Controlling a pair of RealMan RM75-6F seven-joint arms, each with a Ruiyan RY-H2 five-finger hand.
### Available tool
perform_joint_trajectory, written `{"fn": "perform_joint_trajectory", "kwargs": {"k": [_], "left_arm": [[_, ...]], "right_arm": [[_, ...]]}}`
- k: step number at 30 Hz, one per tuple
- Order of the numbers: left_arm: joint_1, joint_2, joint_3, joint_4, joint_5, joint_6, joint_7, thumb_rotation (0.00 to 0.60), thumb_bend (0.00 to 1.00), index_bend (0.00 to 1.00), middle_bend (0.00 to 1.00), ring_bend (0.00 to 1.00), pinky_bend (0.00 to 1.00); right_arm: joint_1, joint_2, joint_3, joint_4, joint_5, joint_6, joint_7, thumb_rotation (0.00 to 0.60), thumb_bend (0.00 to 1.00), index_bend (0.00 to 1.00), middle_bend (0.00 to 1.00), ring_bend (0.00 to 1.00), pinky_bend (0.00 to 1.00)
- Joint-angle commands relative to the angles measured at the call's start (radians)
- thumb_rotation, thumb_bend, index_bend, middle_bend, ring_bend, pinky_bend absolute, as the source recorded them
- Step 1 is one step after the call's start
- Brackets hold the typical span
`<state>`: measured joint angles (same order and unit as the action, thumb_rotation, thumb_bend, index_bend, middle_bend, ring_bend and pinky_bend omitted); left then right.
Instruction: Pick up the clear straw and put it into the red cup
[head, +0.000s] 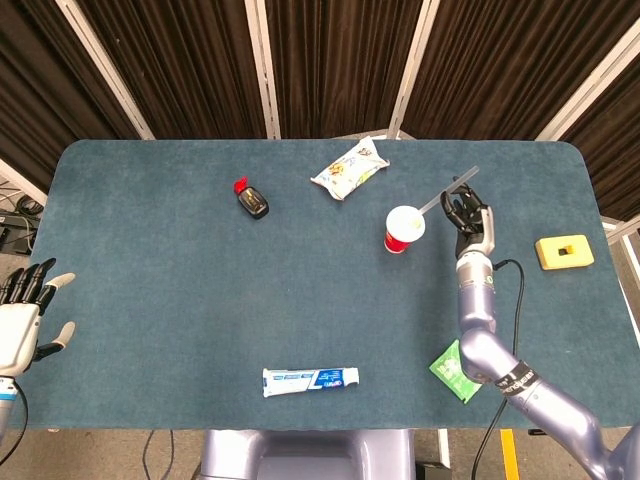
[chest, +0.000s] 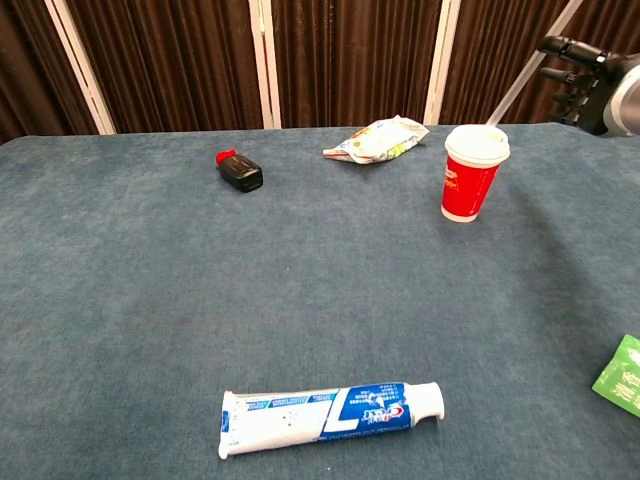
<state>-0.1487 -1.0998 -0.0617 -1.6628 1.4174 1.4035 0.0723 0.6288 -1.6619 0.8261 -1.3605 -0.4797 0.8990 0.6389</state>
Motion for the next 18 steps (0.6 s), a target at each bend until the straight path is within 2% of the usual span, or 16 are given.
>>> {"fn": "perform_joint_trajectory", "kwargs": {"k": [1,18], "left_arm": [[0.0,0.0,0.0,0.0,0.001,0.0,0.0,0.6,0.38,0.2,0.0,0.0,0.0],[0.0,0.0,0.0,0.0,0.0,0.0,-0.001,0.6,0.38,0.2,0.0,0.0,0.0]], "right_arm": [[-0.003,0.002,-0.001,-0.002,0.002,0.0,-0.002,0.6,0.37,0.59,0.15,0.0,0.0],[-0.012,-0.005,-0.014,0.027,-0.001,-0.015,0.001,0.6,0.37,0.6,0.15,0.0,0.0]]}}
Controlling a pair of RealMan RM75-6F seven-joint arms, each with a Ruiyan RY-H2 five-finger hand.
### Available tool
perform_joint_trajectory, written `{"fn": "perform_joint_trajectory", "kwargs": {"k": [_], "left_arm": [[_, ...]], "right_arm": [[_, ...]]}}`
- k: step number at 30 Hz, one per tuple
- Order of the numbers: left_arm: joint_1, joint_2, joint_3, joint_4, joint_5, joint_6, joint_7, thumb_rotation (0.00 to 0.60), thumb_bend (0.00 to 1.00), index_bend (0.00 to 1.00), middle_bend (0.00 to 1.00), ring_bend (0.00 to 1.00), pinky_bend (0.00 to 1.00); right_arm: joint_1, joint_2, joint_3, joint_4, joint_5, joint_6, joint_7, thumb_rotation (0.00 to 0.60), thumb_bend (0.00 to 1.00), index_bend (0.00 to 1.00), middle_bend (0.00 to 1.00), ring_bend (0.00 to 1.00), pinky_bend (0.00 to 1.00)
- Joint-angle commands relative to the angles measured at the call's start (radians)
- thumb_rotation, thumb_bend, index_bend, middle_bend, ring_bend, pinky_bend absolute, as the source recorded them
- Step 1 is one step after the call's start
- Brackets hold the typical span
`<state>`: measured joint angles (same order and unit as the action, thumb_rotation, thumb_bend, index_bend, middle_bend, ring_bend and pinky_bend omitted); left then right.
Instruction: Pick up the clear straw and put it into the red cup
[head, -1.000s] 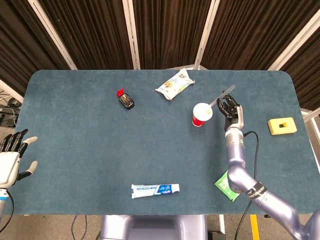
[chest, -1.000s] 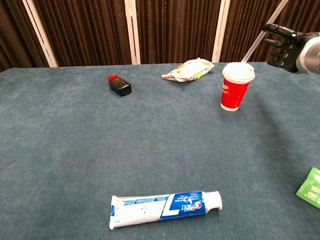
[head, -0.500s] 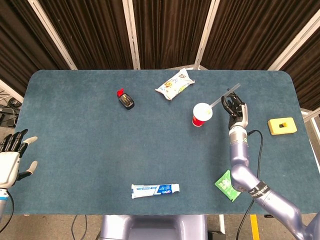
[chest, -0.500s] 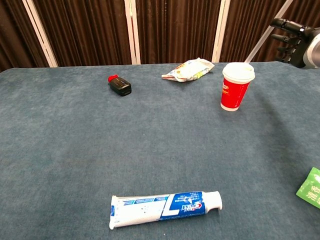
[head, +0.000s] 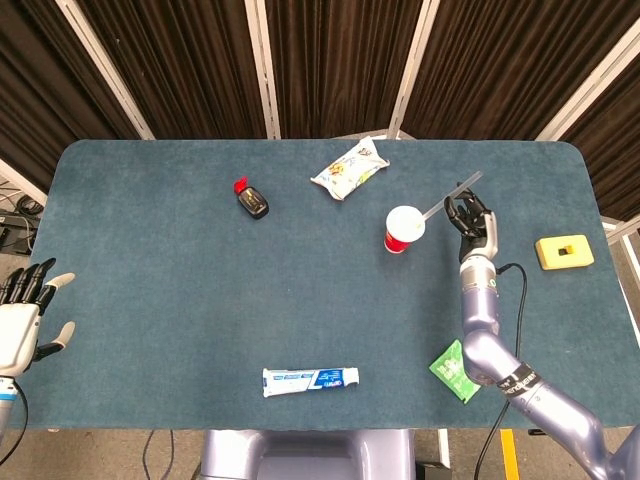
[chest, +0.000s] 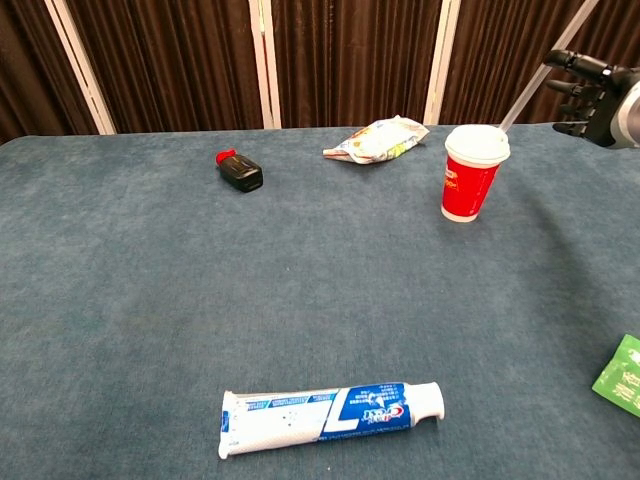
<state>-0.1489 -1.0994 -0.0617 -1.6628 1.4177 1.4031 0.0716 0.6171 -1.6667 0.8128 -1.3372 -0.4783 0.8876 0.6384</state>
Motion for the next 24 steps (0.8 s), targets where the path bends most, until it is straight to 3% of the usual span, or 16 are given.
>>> {"fn": "perform_joint_trajectory", "kwargs": {"k": [1,11,19,24], "left_arm": [[0.0,0.0,0.0,0.0,0.0,0.0,0.0,0.6,0.38,0.2,0.0,0.0,0.0],[0.0,0.0,0.0,0.0,0.0,0.001,0.001,0.6,0.38,0.2,0.0,0.0,0.0],[0.0,0.0,0.0,0.0,0.001,0.0,-0.001,0.6,0.38,0.2,0.0,0.0,0.0],[0.0,0.001,0.001,0.0,0.001,0.0,-0.001,0.6,0.38,0.2,0.0,0.0,0.0]], "right_arm": [[-0.001,0.0,-0.001,0.005,-0.004,-0.005,0.001,0.6,0.37,0.6,0.15,0.0,0.0],[-0.012,-0.005,-0.027,-0.001,-0.037,-0.018,0.002,0.6,0.3,0.59,0.15,0.0,0.0],[-0.022,-0.005,-0.04,-0.007,-0.08,-0.041,0.023,0.6,0.27,0.51,0.13,0.0,0.0],[-0.028,0.002,-0.046,-0.011,-0.095,-0.057,0.028,0.6,0.22,0.37,0.1,0.0,0.0]]}}
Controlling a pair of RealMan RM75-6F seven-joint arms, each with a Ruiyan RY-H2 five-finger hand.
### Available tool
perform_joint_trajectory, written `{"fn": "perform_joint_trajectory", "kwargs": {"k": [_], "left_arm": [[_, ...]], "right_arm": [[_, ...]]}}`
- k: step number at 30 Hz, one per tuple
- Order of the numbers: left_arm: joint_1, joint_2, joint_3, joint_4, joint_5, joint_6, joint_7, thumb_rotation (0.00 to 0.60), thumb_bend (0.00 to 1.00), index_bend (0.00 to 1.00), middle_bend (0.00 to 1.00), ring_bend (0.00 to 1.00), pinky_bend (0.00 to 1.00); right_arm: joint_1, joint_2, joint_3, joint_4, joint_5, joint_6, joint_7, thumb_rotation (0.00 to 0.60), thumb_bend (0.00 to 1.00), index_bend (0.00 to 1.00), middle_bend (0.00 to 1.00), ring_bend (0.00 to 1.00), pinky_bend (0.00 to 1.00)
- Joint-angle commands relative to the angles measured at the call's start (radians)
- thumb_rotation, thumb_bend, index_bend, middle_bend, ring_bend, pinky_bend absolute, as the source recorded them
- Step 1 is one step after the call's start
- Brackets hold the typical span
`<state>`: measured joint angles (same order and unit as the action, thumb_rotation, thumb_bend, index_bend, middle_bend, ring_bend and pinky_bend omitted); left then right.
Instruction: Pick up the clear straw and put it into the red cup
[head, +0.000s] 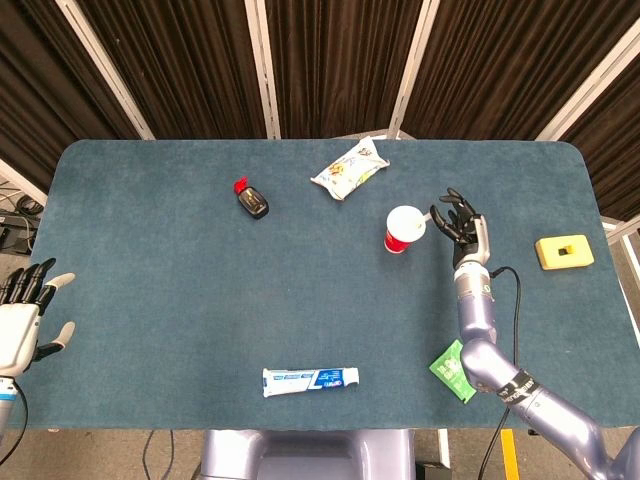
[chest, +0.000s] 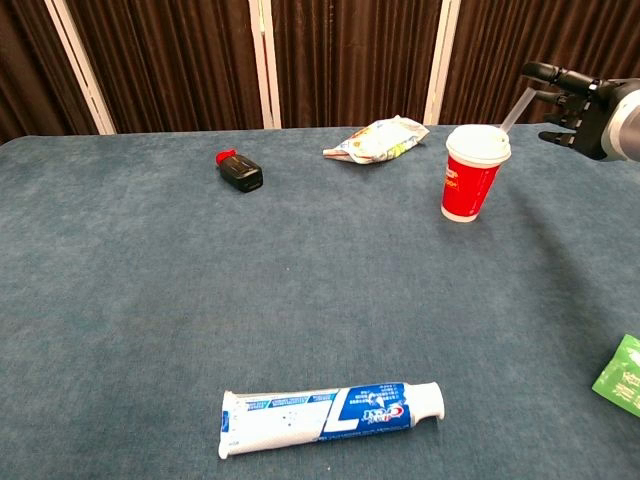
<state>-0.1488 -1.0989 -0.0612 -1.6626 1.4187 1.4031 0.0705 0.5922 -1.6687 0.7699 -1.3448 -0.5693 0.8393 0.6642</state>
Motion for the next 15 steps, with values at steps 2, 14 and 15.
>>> {"fn": "perform_joint_trajectory", "kwargs": {"k": [2,14,15], "left_arm": [[0.0,0.0,0.0,0.0,0.001,0.0,0.0,0.6,0.38,0.2,0.0,0.0,0.0],[0.002,0.002,0.002,0.0,0.003,0.002,-0.005,0.6,0.38,0.2,0.0,0.0,0.0],[0.003,0.002,0.003,0.001,0.004,0.003,-0.006,0.6,0.38,0.2,0.0,0.0,0.0]], "right_arm": [[-0.007,0.007,-0.003,-0.007,-0.006,-0.015,0.008,0.6,0.22,0.37,0.1,0.0,0.0],[-0.108,0.113,-0.009,-0.137,-0.127,0.022,0.024,0.6,0.22,0.37,0.09,0.0,0.0],[-0.128,0.134,-0.014,-0.156,-0.145,0.03,0.02,0.6,0.22,0.37,0.08,0.0,0.0]]}}
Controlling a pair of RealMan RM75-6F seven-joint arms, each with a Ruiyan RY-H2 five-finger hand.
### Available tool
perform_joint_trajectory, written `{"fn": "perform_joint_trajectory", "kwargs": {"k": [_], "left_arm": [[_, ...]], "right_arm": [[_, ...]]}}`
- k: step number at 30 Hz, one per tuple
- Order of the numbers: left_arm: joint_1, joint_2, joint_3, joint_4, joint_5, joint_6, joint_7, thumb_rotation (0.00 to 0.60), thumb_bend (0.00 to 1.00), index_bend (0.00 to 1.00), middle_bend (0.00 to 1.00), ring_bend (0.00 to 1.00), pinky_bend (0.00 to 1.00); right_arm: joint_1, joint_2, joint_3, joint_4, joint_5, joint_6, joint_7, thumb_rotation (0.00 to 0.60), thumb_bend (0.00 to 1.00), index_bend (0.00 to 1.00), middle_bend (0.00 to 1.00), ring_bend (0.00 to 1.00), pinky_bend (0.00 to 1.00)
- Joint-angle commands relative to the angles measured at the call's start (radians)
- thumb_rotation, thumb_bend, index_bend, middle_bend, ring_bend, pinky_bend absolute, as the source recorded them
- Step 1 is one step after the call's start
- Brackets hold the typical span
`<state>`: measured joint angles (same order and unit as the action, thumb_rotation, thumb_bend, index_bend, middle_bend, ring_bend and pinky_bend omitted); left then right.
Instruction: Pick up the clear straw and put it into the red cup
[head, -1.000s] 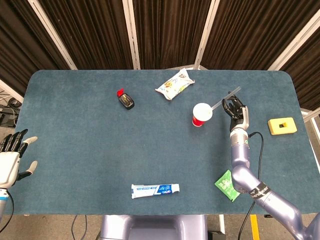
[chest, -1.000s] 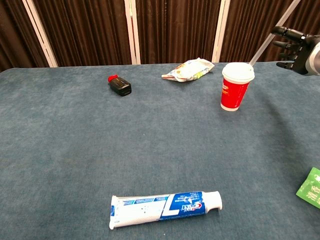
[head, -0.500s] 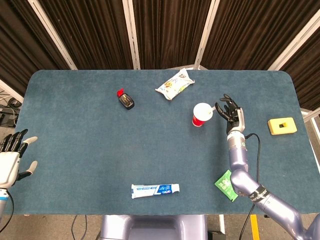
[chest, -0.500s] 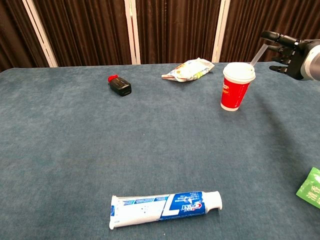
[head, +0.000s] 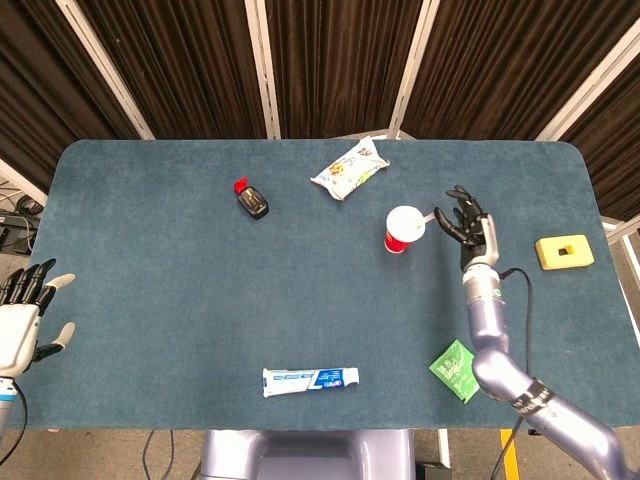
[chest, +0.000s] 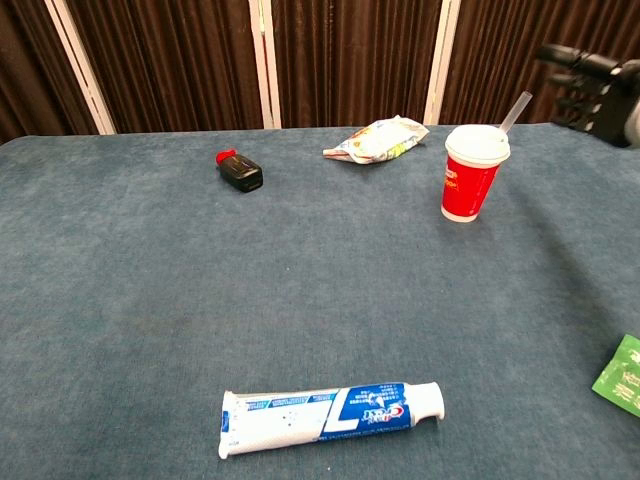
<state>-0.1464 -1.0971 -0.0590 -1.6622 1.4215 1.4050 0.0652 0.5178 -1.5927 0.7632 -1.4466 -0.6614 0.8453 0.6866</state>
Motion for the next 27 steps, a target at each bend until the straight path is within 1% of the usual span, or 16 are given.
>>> {"fn": "perform_joint_trajectory", "kwargs": {"k": [1,3,6,7,10,12,14,16,17,19,24,27], "left_arm": [[0.001,0.0,0.001,0.001,0.002,0.002,-0.001,0.6,0.38,0.2,0.0,0.0,0.0],[0.002,0.0,0.002,0.001,0.003,0.003,0.0,0.6,0.38,0.2,0.0,0.0,0.0],[0.003,-0.001,0.002,0.002,0.005,0.006,0.004,0.6,0.38,0.2,0.0,0.0,0.0],[0.003,-0.002,0.003,0.002,0.006,0.007,0.007,0.6,0.38,0.2,0.0,0.0,0.0],[0.003,-0.004,0.003,0.002,0.007,0.009,0.014,0.6,0.38,0.2,0.0,0.0,0.0],[0.003,-0.005,0.002,0.002,0.007,0.01,0.019,0.6,0.38,0.2,0.0,0.0,0.0],[0.002,-0.007,0.002,0.003,0.007,0.01,0.026,0.6,0.38,0.2,0.0,0.0,0.0],[0.002,-0.008,0.001,0.002,0.007,0.011,0.029,0.6,0.38,0.2,0.0,0.0,0.0],[0.003,-0.008,0.001,0.002,0.007,0.011,0.03,0.6,0.38,0.2,0.0,0.0,0.0],[0.003,-0.009,0.001,0.002,0.006,0.012,0.032,0.6,0.38,0.2,0.0,0.0,0.0],[0.003,-0.01,0.0,0.003,0.005,0.012,0.033,0.6,0.38,0.2,0.0,0.0,0.0],[0.003,-0.01,0.001,0.003,0.005,0.013,0.033,0.6,0.38,0.2,0.0,0.0,0.0]], "right_arm": [[-0.073,0.082,-0.014,-0.072,-0.072,0.03,-0.009,0.6,0.22,0.37,0.08,0.0,0.0],[-0.118,0.136,-0.033,-0.11,-0.119,0.047,-0.03,0.6,0.22,0.36,0.07,0.0,0.0],[-0.193,0.225,-0.078,-0.167,-0.203,0.073,-0.071,0.6,0.21,0.36,0.07,0.0,0.0],[-0.23,0.272,-0.111,-0.189,-0.257,0.095,-0.108,0.6,0.2,0.35,0.06,0.0,0.0],[-0.295,0.362,-0.183,-0.242,-0.366,0.122,-0.168,0.6,0.19,0.31,0.02,0.0,0.0],[-0.33,0.417,-0.232,-0.263,-0.443,0.139,-0.203,0.6,0.19,0.26,0.0,0.0,0.0],[-0.372,0.463,-0.302,-0.27,-0.549,0.19,-0.268,0.6,0.18,0.21,0.0,0.0,0.0],[-0.397,0.478,-0.349,-0.259,-0.617,0.236,-0.317,0.6,0.17,0.16,0.0,0.0,0.0],[-0.415,0.485,-0.382,-0.246,-0.659,0.27,-0.364,0.6,0.16,0.14,0.0,0.0,0.0],[-0.448,0.491,-0.438,-0.233,-0.714,0.328,-0.431,0.6,0.15,0.12,0.0,0.0,0.0],[-0.516,0.507,-0.523,-0.227,-0.798,0.436,-0.494,0.6,0.15,0.11,0.0,0.0,0.0],[-0.563,0.514,-0.573,-0.199,-0.867,0.52,-0.533,0.6,0.15,0.1,0.0,0.0,0.0]]}}
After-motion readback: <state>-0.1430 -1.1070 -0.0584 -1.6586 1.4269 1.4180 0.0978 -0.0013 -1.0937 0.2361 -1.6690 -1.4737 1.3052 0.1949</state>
